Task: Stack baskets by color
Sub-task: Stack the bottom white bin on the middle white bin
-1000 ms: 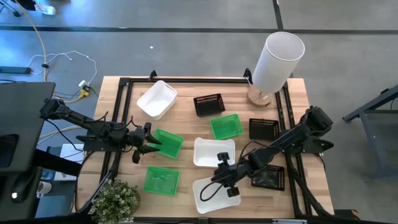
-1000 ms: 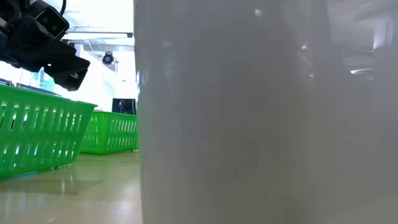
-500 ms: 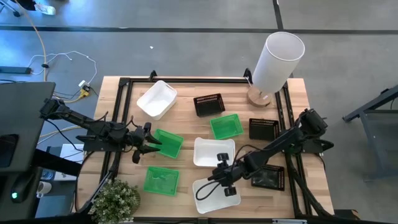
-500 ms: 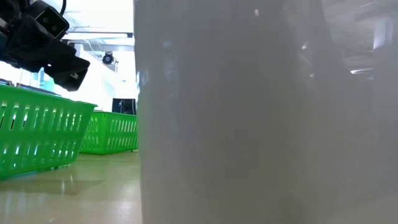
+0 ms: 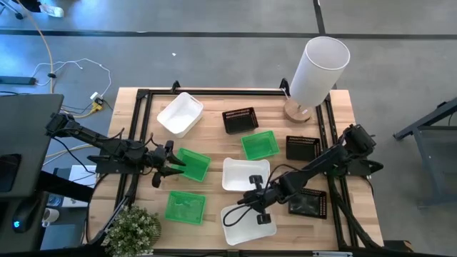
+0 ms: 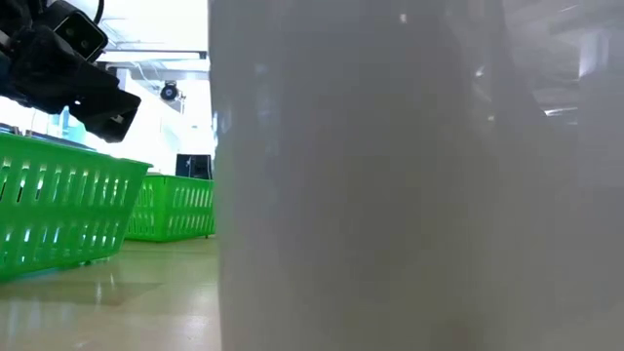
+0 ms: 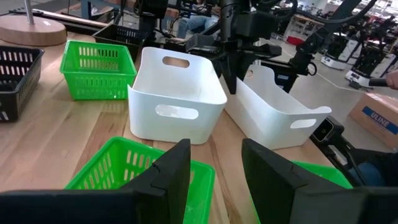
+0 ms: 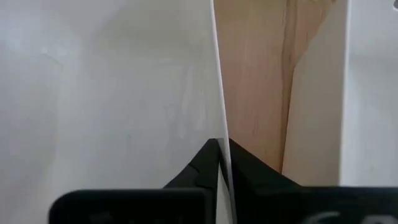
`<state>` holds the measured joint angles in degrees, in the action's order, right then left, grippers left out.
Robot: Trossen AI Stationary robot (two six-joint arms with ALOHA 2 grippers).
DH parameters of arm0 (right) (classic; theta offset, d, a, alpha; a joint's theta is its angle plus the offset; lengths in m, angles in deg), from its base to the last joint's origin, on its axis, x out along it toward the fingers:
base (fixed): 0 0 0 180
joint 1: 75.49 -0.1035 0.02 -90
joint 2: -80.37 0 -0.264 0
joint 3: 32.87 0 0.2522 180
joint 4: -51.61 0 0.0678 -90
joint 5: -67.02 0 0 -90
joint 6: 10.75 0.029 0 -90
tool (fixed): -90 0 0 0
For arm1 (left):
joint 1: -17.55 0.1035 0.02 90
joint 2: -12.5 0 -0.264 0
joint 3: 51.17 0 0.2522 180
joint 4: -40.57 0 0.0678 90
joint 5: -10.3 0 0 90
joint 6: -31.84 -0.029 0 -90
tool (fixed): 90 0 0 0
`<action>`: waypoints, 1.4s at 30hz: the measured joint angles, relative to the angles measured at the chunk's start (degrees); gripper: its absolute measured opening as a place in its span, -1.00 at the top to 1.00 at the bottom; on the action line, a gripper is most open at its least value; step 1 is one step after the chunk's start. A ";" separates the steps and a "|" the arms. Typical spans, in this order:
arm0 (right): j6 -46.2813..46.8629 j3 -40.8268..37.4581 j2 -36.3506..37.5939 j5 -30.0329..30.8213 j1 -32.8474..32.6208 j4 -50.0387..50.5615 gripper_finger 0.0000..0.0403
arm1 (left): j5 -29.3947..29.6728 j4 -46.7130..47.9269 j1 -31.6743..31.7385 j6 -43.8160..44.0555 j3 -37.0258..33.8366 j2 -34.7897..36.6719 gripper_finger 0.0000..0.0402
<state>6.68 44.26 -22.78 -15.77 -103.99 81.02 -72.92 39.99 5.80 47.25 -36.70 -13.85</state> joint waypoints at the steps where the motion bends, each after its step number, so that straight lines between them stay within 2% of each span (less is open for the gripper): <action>1: 0.11 -0.01 0.19 -0.33 0.07 0.01 0.98 | 0.00 -0.01 -0.01 -0.01 0.00 0.02 0.34; 14: 1.83 -0.02 6.76 -0.84 1.52 -0.45 1.00 | 0.00 0.22 0.00 -0.14 0.00 0.01 0.34; 24: 1.80 -0.02 17.34 1.57 4.31 0.61 1.00 | 0.00 1.27 0.00 0.01 0.00 0.02 0.34; 34: 1.55 -0.02 29.16 5.62 10.30 11.09 1.00 | 0.00 1.27 0.00 0.03 0.02 0.02 0.34; 42: 0.08 -0.02 34.44 5.70 14.85 18.34 1.00 | 0.00 1.27 0.00 0.47 0.02 0.02 0.34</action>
<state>6.76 44.24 11.66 -10.07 -89.14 99.35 -72.92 41.25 5.80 47.72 -36.68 -13.84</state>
